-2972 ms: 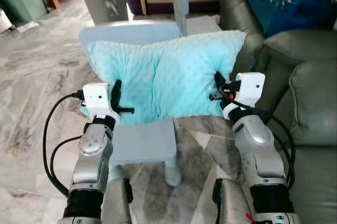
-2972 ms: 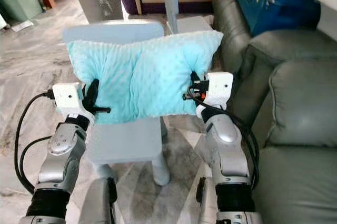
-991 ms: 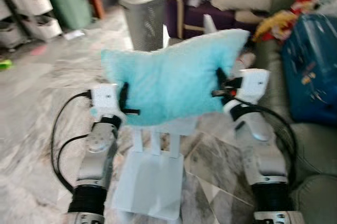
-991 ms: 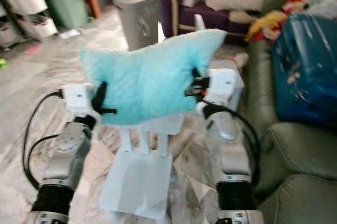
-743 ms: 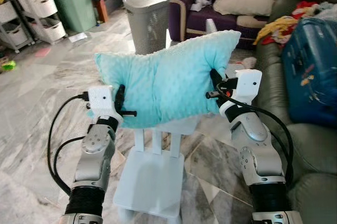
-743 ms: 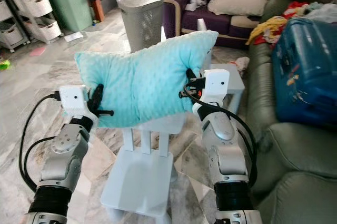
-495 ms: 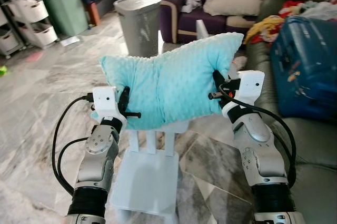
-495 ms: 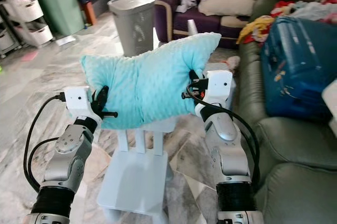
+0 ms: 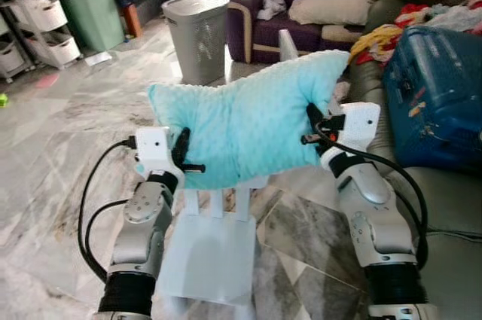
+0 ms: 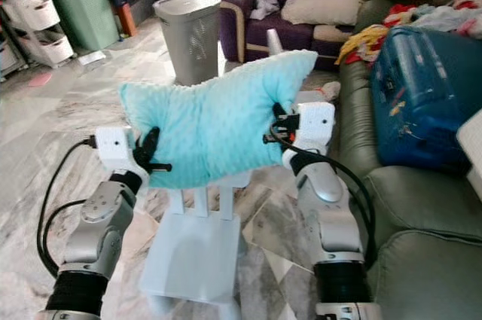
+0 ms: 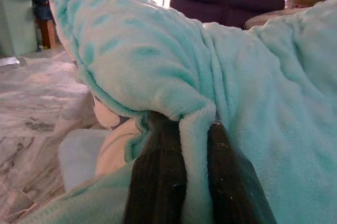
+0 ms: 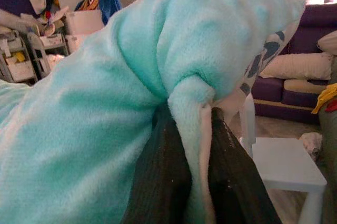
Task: Move the pillow to the sofa
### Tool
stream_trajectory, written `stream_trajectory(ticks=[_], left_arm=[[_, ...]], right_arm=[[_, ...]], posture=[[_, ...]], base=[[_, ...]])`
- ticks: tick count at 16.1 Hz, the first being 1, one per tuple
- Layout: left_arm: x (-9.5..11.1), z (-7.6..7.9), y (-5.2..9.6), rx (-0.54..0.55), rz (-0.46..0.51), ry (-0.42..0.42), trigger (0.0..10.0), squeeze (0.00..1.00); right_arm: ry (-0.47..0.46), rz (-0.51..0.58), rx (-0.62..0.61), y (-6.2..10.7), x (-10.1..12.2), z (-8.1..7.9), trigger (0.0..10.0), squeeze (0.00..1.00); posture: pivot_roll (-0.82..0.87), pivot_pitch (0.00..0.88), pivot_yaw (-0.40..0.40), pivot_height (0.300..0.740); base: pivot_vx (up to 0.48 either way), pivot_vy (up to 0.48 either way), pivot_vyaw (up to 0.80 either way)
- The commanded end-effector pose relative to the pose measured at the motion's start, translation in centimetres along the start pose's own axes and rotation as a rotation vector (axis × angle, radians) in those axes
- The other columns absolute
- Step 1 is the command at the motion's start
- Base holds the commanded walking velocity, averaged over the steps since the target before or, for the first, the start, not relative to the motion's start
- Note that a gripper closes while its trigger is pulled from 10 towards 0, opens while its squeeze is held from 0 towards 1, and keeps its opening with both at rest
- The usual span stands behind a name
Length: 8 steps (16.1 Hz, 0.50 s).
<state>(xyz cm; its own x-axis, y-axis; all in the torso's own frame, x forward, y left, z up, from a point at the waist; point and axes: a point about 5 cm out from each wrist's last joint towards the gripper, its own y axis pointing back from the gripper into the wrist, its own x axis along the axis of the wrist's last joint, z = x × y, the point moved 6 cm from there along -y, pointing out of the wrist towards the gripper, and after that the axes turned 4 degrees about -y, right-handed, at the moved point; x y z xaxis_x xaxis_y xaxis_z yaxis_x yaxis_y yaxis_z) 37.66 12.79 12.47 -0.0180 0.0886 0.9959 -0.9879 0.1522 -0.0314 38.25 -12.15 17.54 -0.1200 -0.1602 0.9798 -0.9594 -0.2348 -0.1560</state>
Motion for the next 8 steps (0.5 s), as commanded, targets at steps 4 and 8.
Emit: stream_trajectory(ticks=[4,8], left_arm=[[0.28,-0.33,0.33,0.000,-0.002,-0.010,10.0,0.00],[0.12,-0.23,0.55,-0.004,-0.013,-0.009,10.0,0.00]], right_arm=[[-0.010,0.028,0.028,0.03,0.87,-1.15,10.0,0.00],[-0.011,0.025,0.024,0.22,0.80,-1.06,10.0,0.00]], posture=[[-0.14,0.000,0.026,0.740],[-0.14,0.000,0.030,0.740]], base=[[0.000,0.458,0.00],[0.000,0.457,0.00]])
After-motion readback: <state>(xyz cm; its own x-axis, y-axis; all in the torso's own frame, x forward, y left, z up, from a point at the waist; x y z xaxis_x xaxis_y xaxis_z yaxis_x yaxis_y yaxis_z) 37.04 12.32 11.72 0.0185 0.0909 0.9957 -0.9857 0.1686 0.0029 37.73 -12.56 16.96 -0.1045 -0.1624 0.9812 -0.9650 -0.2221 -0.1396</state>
